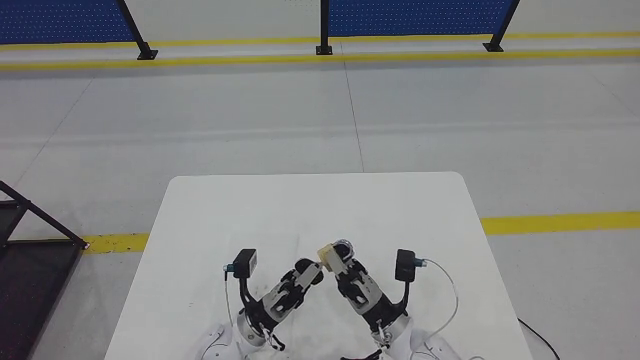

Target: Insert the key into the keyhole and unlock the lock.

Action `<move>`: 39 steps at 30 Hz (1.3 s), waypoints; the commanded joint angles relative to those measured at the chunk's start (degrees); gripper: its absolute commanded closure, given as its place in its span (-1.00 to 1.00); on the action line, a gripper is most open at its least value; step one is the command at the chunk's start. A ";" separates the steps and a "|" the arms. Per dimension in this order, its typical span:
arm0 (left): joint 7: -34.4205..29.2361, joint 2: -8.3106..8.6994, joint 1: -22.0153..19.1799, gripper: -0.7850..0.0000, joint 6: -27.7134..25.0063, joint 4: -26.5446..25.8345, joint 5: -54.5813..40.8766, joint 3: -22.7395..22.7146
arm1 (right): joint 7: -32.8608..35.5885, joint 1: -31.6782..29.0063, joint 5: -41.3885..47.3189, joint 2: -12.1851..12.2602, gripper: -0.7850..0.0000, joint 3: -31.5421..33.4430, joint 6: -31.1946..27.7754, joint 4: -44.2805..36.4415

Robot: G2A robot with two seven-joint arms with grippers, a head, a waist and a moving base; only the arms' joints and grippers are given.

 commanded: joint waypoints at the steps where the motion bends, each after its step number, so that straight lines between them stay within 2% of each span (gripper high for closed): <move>1: 0.64 -0.05 0.08 1.00 0.19 -0.01 0.35 -0.28 | 0.08 -0.33 0.00 0.12 0.35 0.34 -0.30 -0.30; 8: 1.54 -0.19 0.19 1.00 0.37 0.10 1.08 -0.68 | 0.22 -1.17 0.06 0.45 0.47 1.27 -1.01 -1.01; 10: 1.75 -0.24 0.30 1.00 0.52 0.16 1.33 -0.74 | 0.63 -1.21 -0.36 0.53 0.78 1.38 -0.91 -1.06; 11: 1.88 -0.26 0.31 1.00 0.72 0.13 1.63 -0.86 | 0.88 -1.23 -0.59 0.57 1.00 1.36 -0.92 -1.12; 26: 5.55 -0.85 0.43 1.00 2.65 -0.09 8.32 -1.35 | 1.60 -1.03 -1.17 0.79 1.00 1.15 -0.05 -1.36; 32: 11.40 -1.39 0.86 1.00 3.78 -0.31 15.27 -1.65 | 1.61 -0.94 -0.60 0.87 1.00 1.27 0.19 -1.45; 39: 22.37 -2.20 1.57 1.00 7.65 -0.54 28.31 -1.58 | 1.73 -0.99 -0.08 0.96 1.00 1.33 0.37 -1.59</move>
